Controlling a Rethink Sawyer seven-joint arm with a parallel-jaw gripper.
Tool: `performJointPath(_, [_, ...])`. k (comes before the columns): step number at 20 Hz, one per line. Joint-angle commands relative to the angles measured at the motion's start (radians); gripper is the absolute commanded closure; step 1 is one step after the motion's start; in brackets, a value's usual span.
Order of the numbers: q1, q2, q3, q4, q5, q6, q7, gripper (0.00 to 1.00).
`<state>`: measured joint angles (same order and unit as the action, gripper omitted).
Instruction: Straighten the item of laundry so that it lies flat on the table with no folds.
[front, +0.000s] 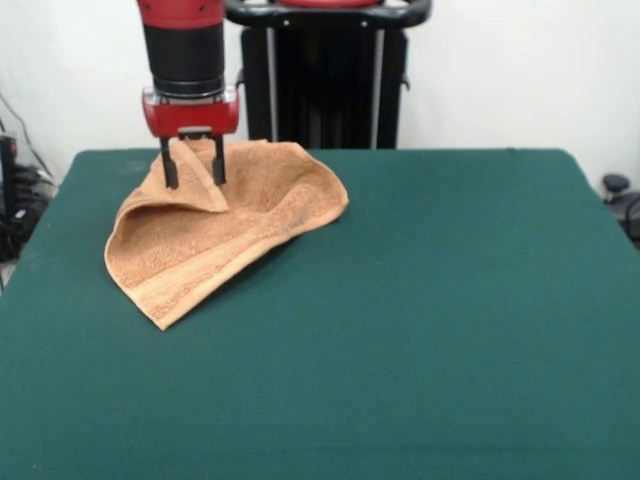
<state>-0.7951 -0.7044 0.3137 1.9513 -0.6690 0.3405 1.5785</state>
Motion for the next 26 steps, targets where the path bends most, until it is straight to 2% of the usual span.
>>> performJointPath(1, [0.069,0.079,0.026,-0.033,0.004,0.003,0.076,0.0])
performJointPath(11, [0.132,0.094,-0.018,-0.022,0.008,-0.048,0.142,0.0])
performJointPath(22, [0.127,0.188,-0.044,-0.105,-0.029,-0.052,0.095,0.0])
performJointPath(26, [0.097,0.212,-0.033,-0.12,-0.031,-0.048,0.062,0.0])
